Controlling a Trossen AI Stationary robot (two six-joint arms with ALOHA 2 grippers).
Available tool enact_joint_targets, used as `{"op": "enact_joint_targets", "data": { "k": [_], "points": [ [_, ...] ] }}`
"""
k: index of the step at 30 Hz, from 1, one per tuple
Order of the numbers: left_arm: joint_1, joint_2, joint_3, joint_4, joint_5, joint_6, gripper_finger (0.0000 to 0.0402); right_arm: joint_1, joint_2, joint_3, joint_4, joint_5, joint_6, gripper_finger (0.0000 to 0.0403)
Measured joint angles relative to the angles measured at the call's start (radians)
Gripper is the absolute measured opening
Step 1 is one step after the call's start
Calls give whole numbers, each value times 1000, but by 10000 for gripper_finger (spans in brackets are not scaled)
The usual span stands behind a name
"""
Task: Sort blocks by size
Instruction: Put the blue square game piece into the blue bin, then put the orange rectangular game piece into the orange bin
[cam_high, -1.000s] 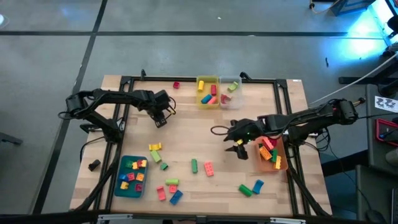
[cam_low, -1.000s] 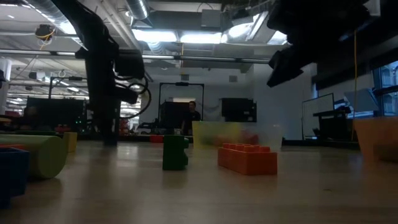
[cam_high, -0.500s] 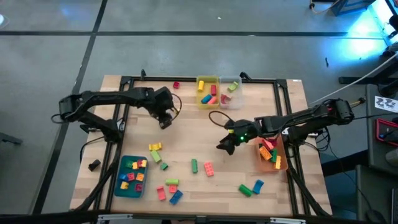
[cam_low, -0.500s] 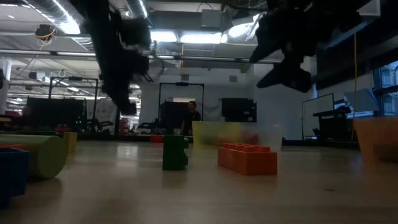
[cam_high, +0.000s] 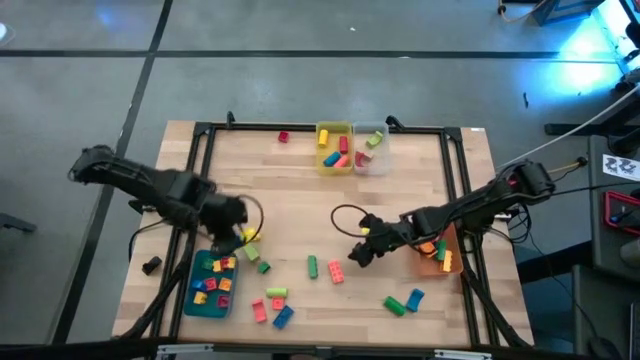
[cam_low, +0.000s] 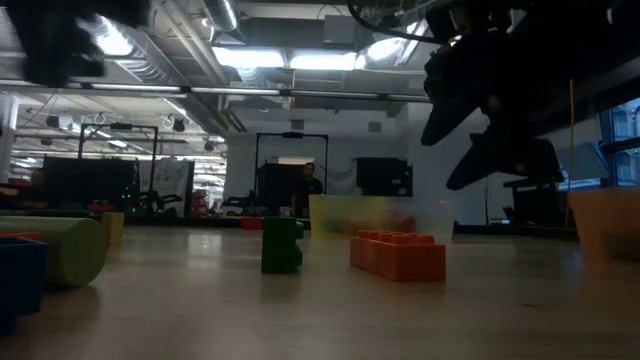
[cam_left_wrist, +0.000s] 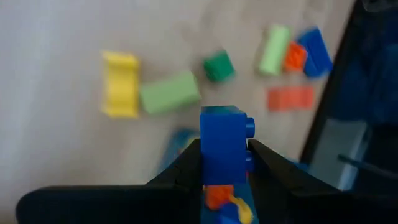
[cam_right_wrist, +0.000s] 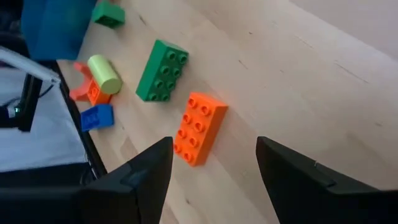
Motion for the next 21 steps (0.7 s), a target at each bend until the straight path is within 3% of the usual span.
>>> {"op": "enact_joint_targets", "data": {
  "k": [6,11,16,21],
  "points": [
    [-246,47,0,0,0,-228,83,-3,17,3,-3,27,33,232],
    [-376,122,0,-1,-1,-376,127,-3,17,4,2,78,65,232],
    [-413,212,-1,-1,-15,-372,158,-2,27,4,35,97,113,232],
    [-411,285,-1,3,-79,-221,170,7,91,68,28,85,111,232]
  ]
}}
